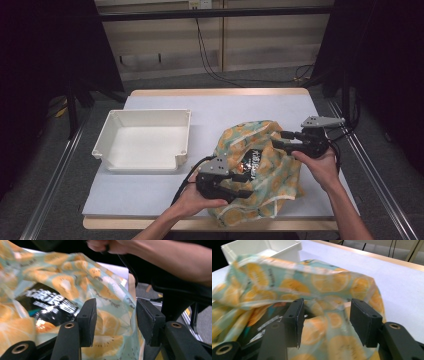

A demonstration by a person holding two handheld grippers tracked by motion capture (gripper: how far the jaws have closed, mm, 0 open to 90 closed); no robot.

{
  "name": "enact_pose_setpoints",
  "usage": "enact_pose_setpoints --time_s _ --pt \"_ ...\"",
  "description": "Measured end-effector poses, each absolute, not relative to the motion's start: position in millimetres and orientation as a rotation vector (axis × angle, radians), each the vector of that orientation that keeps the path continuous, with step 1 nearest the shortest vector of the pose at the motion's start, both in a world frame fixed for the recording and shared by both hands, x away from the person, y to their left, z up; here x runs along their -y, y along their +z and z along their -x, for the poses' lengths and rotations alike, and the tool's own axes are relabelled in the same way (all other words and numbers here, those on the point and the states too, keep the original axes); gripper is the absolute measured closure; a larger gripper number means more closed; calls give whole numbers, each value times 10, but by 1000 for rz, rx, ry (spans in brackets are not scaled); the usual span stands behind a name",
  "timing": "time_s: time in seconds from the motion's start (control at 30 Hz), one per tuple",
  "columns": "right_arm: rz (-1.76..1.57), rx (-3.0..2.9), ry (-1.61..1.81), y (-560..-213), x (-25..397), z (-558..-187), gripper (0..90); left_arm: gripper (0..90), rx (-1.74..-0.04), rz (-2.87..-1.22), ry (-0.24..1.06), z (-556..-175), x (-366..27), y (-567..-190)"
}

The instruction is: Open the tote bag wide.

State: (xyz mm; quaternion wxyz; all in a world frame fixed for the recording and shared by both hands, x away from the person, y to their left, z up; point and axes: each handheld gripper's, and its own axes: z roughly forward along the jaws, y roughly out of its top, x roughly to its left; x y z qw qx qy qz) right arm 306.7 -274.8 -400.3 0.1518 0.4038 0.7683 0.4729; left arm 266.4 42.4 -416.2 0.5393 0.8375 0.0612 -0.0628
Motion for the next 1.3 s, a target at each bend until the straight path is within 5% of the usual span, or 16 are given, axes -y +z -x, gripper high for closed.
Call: enact_pose_setpoints --time_s 0.3,0.67,0.8,0.83,0.93,0.97,1.3 --pt "-1074 -2329 1342 -4037 2428 -2767 506 696 -323 -1928 -82 -3069 -458 -4197" --pt "-1064 -2399 1235 -4317 2223 -2789 372 531 -325 -2054 -39 -3120 -320 -4444" --pt "-1060 -2384 1206 -4337 2213 -2769 446 506 -311 -2065 -8 -3083 -299 -4439" --pt "-1065 -2377 1198 -4338 2221 -2753 573 501 -301 -2068 -1 -3064 -288 -4446" --pt "-1065 -2372 1201 -4351 2234 -2737 693 497 -293 -2076 12 -3049 -288 -4442" --pt "-1068 -2374 1205 -4356 2245 -2701 840 497 -302 -2068 8 -3045 -286 -4443" --pt "-1109 -2359 1194 -4326 2437 -2513 900 483 -309 -2083 16 -3046 -291 -4452"
